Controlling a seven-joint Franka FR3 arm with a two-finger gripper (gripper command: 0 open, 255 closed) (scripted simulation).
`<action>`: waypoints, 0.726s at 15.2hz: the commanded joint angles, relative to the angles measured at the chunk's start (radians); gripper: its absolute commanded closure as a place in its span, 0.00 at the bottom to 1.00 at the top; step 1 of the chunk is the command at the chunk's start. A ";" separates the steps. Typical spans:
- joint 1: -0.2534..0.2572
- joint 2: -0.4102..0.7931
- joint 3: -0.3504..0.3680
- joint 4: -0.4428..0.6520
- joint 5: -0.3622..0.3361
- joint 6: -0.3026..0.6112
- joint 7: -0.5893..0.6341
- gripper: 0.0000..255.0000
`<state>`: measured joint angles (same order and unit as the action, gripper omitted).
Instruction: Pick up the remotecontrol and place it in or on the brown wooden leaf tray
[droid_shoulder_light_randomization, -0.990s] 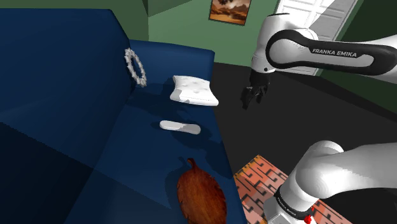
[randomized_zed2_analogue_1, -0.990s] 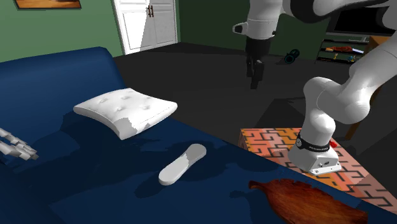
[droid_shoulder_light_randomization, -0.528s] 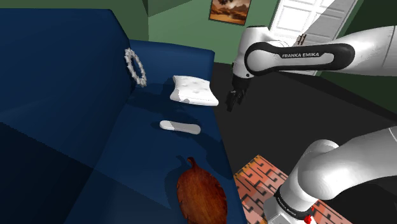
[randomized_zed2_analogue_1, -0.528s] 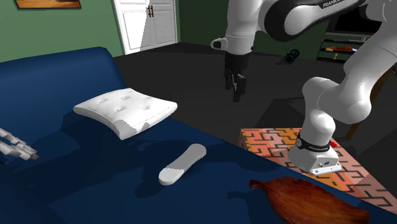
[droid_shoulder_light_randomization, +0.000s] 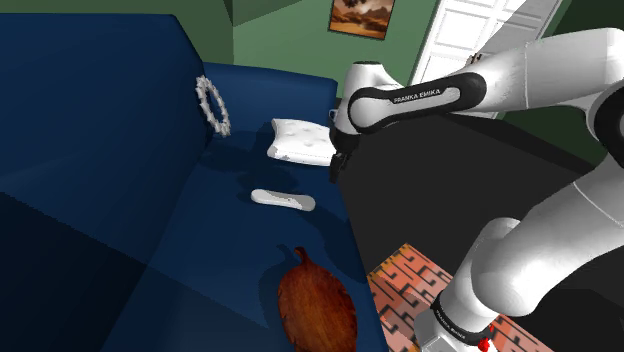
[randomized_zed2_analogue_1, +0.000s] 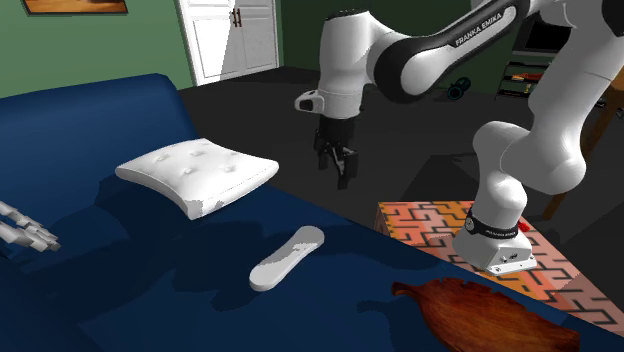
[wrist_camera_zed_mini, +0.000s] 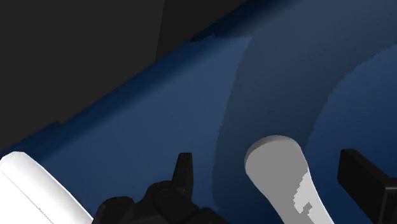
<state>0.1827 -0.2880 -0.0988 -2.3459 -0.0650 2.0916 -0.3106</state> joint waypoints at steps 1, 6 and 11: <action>0.026 0.067 0.002 0.034 0.022 0.041 -0.058 0.00; 0.071 0.227 0.012 0.121 0.080 0.128 -0.213 0.00; 0.103 0.375 0.043 0.219 0.137 0.190 -0.363 0.00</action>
<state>0.2802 0.0577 -0.0621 -2.1472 0.0600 2.2688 -0.6393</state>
